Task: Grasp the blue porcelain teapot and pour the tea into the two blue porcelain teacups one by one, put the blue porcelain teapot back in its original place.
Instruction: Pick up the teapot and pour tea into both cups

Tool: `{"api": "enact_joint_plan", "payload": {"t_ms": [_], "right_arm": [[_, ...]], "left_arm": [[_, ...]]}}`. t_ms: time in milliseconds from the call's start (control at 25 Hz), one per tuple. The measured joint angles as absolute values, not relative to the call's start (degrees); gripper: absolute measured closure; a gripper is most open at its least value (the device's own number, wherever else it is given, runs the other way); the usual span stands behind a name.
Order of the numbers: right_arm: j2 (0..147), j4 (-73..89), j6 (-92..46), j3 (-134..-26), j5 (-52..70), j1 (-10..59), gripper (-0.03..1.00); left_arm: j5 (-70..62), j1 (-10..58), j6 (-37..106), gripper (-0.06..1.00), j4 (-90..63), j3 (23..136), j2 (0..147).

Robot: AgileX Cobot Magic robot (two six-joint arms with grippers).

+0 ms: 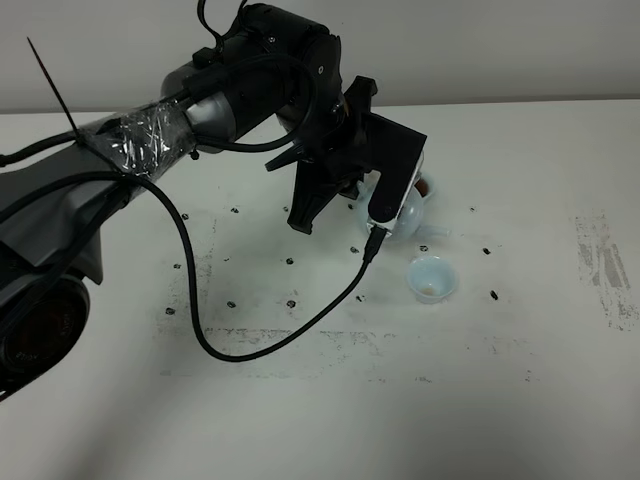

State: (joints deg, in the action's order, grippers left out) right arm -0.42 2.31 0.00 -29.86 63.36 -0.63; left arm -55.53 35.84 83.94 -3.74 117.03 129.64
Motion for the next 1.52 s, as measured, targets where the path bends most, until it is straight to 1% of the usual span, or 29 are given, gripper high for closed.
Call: {"api": "enact_joint_plan", "payload": {"t_ms": [480, 960, 1520], "right_arm": [[-0.42, 2.31, 0.0, -29.86, 63.36, -0.63, 0.43], [-0.42, 2.31, 0.0, -29.86, 63.36, -0.63, 0.43], [-0.42, 2.31, 0.0, -29.86, 63.36, -0.63, 0.43]], "left_arm": [[-57.51, 36.03, 89.37, 0.89, -3.47, 117.03, 129.64], [-57.56, 37.46, 91.58, 0.89, 1.77, 117.03, 129.57], [-53.62, 38.17, 96.35, 0.89, 3.47, 117.03, 129.29]]}}
